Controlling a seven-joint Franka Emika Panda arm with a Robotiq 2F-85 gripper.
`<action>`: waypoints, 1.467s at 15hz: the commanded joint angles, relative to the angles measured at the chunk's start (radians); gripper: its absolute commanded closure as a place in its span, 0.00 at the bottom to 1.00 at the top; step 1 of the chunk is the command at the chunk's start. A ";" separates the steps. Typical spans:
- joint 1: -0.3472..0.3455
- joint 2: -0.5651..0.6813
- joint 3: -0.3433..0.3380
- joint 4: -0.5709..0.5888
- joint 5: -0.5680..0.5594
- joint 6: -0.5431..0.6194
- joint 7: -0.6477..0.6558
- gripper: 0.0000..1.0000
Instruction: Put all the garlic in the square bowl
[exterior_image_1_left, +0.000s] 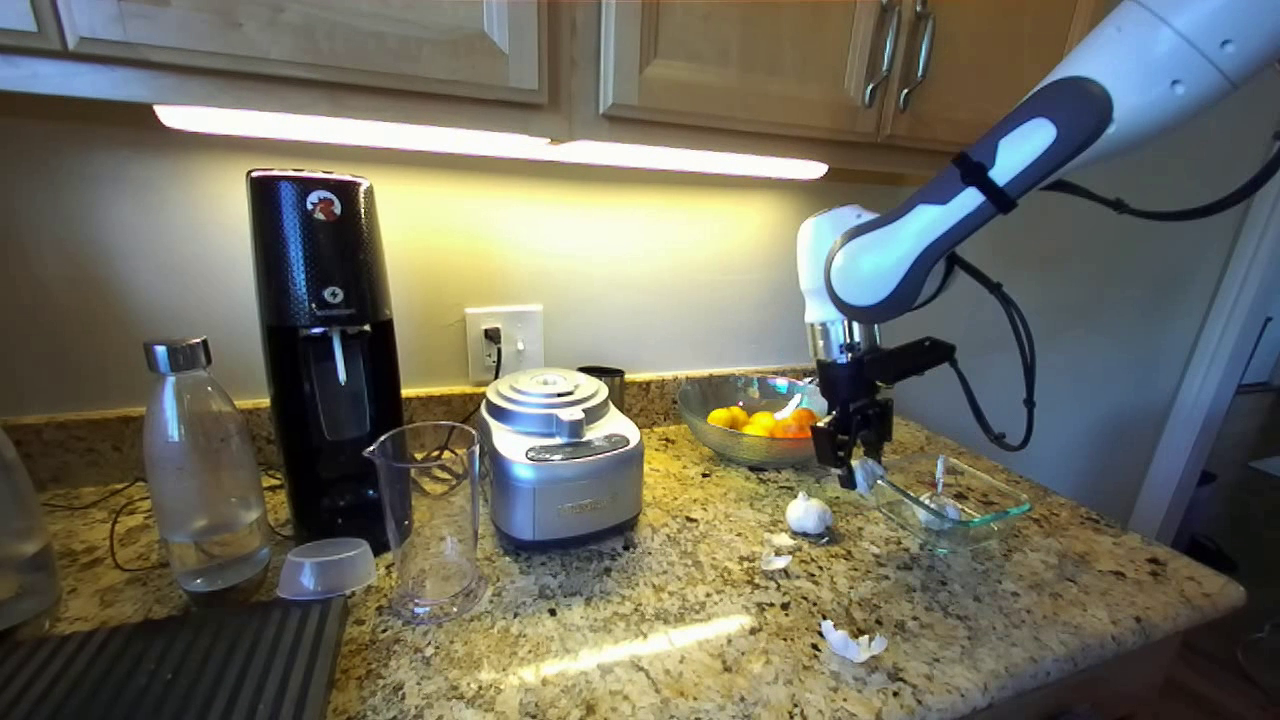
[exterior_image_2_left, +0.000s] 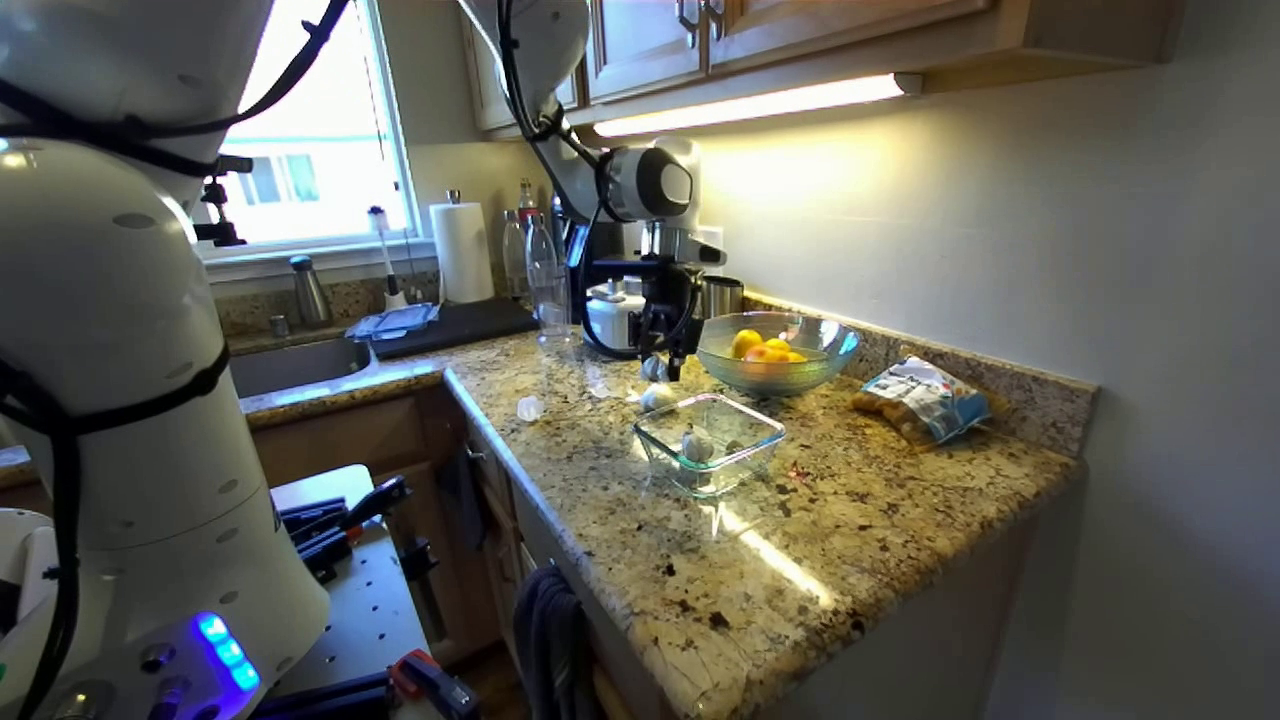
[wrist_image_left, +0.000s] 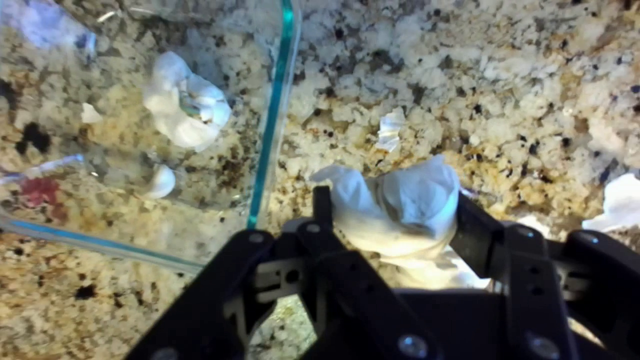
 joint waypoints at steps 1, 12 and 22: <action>0.000 -0.124 -0.047 -0.086 -0.007 0.000 0.146 0.69; -0.030 -0.125 -0.150 -0.179 0.025 0.025 0.578 0.69; -0.042 -0.111 -0.144 -0.227 0.058 0.122 0.739 0.12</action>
